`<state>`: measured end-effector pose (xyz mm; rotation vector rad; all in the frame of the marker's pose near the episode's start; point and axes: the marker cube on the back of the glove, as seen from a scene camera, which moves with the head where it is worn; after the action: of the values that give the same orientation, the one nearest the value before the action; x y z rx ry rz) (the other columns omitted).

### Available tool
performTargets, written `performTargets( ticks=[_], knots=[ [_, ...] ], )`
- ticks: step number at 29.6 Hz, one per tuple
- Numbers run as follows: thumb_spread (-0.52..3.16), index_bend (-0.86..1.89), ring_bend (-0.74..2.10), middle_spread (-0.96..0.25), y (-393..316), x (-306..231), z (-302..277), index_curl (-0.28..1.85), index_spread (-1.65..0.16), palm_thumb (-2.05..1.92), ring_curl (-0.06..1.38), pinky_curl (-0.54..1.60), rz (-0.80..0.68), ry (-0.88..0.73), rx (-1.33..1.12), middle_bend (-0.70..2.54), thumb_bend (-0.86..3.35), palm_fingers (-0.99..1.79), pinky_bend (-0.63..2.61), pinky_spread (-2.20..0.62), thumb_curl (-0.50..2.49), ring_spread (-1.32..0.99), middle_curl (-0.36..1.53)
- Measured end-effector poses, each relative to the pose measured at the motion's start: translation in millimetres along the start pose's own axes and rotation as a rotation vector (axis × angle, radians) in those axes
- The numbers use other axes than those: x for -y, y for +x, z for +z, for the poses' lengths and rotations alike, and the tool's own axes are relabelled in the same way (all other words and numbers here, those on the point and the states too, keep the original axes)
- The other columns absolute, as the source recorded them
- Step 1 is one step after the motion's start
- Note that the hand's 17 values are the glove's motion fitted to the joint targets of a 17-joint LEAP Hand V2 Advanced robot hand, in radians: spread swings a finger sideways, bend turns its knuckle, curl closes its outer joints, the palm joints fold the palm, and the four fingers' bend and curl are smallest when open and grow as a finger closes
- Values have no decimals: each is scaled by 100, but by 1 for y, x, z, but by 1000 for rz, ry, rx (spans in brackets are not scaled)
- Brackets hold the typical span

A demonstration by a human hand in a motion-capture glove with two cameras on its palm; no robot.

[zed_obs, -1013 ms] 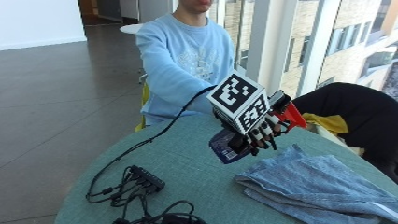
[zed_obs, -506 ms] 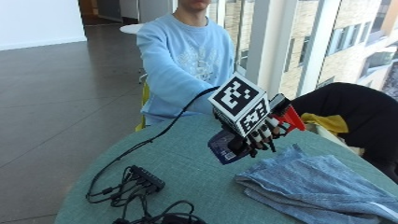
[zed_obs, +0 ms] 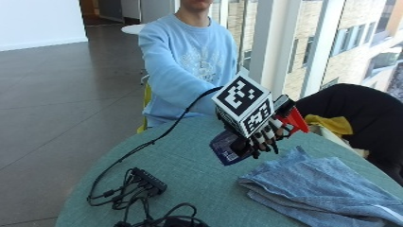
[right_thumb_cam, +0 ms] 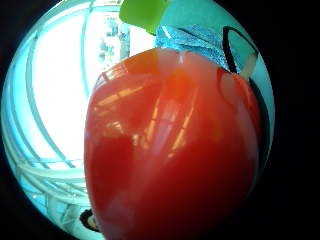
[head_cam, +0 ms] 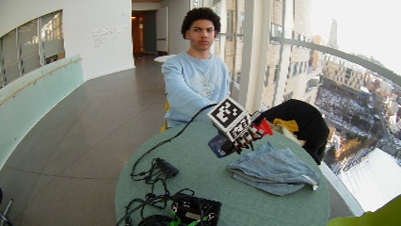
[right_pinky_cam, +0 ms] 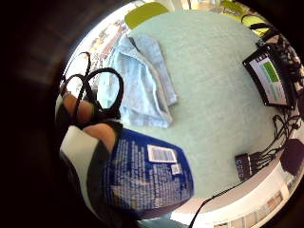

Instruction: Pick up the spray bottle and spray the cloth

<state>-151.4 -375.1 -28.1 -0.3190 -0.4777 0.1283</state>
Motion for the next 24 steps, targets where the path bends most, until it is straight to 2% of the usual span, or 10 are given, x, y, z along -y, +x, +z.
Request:
performTargets(
  ticks=[24],
  knots=[
    [69,16,59,-10,-9,1,14,46,-19,90,41,37,-33,-20,-9,50,-3,122,28,6,68,-6,52]
  ],
)
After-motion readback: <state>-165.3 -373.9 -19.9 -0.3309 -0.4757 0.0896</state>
